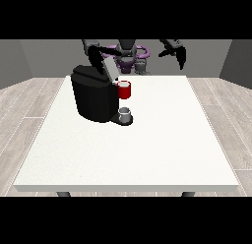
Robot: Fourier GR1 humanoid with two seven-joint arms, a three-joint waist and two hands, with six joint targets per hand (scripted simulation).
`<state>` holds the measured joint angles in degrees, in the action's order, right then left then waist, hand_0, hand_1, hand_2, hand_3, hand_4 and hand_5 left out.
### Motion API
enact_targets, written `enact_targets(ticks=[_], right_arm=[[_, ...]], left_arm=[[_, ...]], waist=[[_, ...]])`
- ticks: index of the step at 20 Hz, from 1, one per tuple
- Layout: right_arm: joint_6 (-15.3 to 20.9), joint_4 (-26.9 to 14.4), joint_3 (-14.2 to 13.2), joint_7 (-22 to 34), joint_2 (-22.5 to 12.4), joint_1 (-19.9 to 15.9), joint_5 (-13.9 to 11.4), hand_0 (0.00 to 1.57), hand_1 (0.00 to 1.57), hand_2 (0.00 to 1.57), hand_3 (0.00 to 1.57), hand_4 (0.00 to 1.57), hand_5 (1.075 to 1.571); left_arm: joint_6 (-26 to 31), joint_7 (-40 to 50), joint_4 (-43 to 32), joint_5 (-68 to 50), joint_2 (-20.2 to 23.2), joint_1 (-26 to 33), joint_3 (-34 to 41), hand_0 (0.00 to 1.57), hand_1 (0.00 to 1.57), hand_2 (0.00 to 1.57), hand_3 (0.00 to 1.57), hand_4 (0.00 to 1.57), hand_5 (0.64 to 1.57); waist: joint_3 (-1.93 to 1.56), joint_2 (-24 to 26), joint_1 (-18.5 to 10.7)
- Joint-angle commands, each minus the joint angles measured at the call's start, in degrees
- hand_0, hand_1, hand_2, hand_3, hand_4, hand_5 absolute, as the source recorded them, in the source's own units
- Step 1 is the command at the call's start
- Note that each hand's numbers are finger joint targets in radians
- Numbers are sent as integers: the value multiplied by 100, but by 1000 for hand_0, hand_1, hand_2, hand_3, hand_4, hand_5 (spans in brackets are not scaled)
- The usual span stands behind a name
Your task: Insert the coffee pod into the coffee machine and close the lid
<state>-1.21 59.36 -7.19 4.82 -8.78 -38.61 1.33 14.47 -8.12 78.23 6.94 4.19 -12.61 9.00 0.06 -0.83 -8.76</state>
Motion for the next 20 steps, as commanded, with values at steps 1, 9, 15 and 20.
enact_targets(ticks=[1, 9, 15, 20], right_arm=[[87, -330, -25, -194, -71, -179, -137, 0, 0, 0, 0, 204, 1571], [-23, -221, 321, -161, -2, -743, -392, 0, 0, 0, 0, 40, 1571], [63, -91, 314, 26, 6, -1051, -428, 0, 0, 0, 0, 0, 1571], [395, 100, 634, 361, 99, -1303, -871, 0, 0, 0, 0, 102, 1571]], left_arm=[[41, 399, 395, -141, 107, -132, -19, 0, 0, 0, 0, 352, 1571], [-127, 556, 343, -113, -24, -255, -138, 0, 0, 0, 0, 372, 1571], [67, 364, 250, -131, 191, -222, -104, 0, 0, 0, 0, 330, 1571], [-107, 256, 274, 88, -15, -404, -356, 0, 0, 0, 0, 337, 1571]], waist=[[-7, -200, -120], [-7, -342, -190], [-7, -449, -409], [-6, -604, -709]])
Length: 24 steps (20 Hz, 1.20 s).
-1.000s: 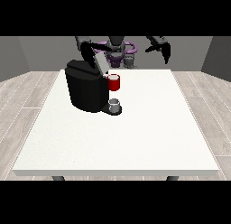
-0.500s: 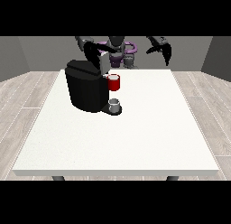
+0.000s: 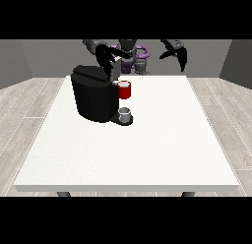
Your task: Insert the coffee pod into the coffee machine and close the lid
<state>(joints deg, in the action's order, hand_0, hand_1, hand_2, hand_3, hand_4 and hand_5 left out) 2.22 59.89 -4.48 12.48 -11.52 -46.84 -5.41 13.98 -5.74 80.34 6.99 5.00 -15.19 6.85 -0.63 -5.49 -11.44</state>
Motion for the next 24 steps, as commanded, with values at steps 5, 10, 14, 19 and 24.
enact_targets(ticks=[5, 10, 14, 19, 24], right_arm=[[-21, 320, 307, -118, 6, -773, -313, 0, 0, 0, 0, 300, 1571], [201, 604, 232, 205, 45, -885, -366, 0, 0, 0, 0, 96, 1571], [12, 895, 267, 594, -304, -1093, -491, 0, 0, 0, 0, 87, 1571], [36, 1380, 120, 1200, -613, -1252, -513, 0, 0, 0, 0, 0, 1571], [-60, 1313, 179, 773, -679, -1529, -557, 0, 0, 0, 0, 0, 1571]], left_arm=[[82, -146, 21, -20, -62, -289, -133, 0, 0, 0, 0, 386, 1571], [286, -74, 13, -150, 5, -536, -145, 0, 0, 0, 0, 398, 1571], [176, -134, 33, 5, -154, -783, -345, 0, 0, 0, 0, 424, 1571], [437, -75, -3, -70, 37, -978, -340, 0, 0, 0, 0, 368, 1571], [329, 6, 86, -113, -118, -1317, -368, 0, 0, 0, 0, 377, 1571]], waist=[[63, -405, -765], [60, -505, -1076], [59, -809, -1291], [59, -930, -1711], [62, -1399, -1779]])
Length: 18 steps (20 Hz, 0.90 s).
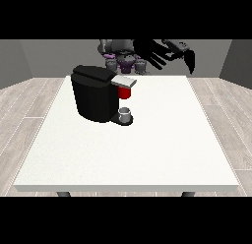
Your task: Insert the coffee pod into the coffee machine and close the lid
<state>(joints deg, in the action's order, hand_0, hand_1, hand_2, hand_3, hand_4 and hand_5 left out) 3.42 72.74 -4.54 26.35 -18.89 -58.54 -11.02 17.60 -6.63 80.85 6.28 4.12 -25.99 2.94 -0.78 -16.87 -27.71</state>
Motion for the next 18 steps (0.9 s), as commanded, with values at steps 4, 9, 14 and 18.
enact_targets(ticks=[4, 9, 14, 18], right_arm=[[-74, -437, 89, -990, 178, -577, 1, 0, 0, 0, 0, 0, 1571], [13, -1090, -70, -1123, 292, -1128, 42, 0, 0, 0, 0, 0, 1571], [139, -1372, -100, -1528, 547, -1102, 78, 0, 0, 0, 0, 0, 1571], [-17, -1489, -90, -2050, 556, -1018, 123, 0, 0, 0, 0, 0, 1571]], left_arm=[[203, 128, 175, -220, 148, -241, 106, 0, 0, 0, 0, 0, 1571], [142, 334, 282, -261, -22, -467, -2, 0, 0, 0, 0, 328, 1571], [185, 487, 331, -325, 146, -326, 130, 0, 0, 0, 0, 349, 1571], [56, -155, 465, -43, 12, 210, -100, 0, 0, 0, 0, 329, 1571]], waist=[[79, -368, -286], [80, -564, -358], [79, -365, -207], [80, -427, -45]])
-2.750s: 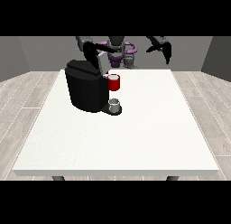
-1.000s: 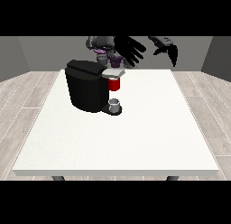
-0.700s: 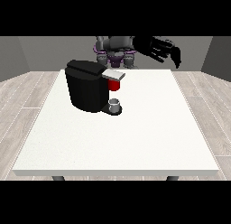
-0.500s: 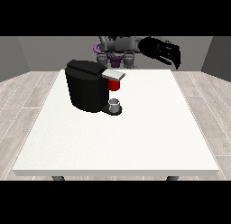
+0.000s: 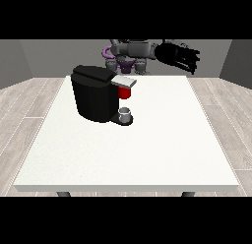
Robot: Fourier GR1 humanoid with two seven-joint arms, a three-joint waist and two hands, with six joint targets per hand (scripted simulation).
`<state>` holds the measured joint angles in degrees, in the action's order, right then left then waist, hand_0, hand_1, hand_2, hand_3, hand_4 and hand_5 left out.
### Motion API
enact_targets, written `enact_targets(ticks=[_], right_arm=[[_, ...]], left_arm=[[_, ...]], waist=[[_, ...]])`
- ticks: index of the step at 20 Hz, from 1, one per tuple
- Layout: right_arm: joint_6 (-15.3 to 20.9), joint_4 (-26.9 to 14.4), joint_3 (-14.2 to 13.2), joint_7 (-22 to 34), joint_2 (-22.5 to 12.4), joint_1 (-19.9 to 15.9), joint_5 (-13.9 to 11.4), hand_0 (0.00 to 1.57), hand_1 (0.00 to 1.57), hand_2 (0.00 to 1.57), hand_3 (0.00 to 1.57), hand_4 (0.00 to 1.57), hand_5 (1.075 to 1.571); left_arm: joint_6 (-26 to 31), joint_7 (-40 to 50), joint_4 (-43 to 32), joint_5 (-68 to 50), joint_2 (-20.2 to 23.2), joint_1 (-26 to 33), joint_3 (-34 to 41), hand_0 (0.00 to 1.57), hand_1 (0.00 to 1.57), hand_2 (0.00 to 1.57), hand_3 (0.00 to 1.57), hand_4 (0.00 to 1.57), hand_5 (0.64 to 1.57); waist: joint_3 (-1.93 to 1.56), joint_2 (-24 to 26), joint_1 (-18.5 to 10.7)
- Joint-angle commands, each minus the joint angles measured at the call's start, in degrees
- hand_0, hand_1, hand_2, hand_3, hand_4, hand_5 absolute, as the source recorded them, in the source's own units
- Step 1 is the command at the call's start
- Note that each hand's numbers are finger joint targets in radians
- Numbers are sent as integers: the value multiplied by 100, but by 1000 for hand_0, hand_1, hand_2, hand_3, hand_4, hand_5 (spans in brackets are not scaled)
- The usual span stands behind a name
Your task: Insert the coffee pod into the coffee machine and close the lid
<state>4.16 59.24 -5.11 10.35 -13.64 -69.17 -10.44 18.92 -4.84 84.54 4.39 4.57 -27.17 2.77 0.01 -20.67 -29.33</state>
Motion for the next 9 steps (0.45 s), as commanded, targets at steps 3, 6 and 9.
enact_targets(ticks=[3, 6, 9], right_arm=[[-99, 68, 314, -501, 678, 127, 114, 0, 0, 0, 0, 0, 1571], [-116, 66, 574, -976, 1075, 823, 92, 0, 0, 0, 0, 181, 1571], [-107, 311, 942, -1064, 1342, 1253, 326, 0, 0, 0, 0, 259, 1571]], left_arm=[[-96, -55, -231, 3, -36, 233, 79, 0, 0, 0, 0, 246, 1571], [-211, -11, -153, 24, -97, 732, 93, 0, 0, 0, 0, 266, 1571], [-294, -269, -496, 4, -20, 951, 319, 0, 0, 0, 0, 266, 1571]], waist=[[1, 385, 563], [-1, 754, 781], [0, 1051, 1170]])
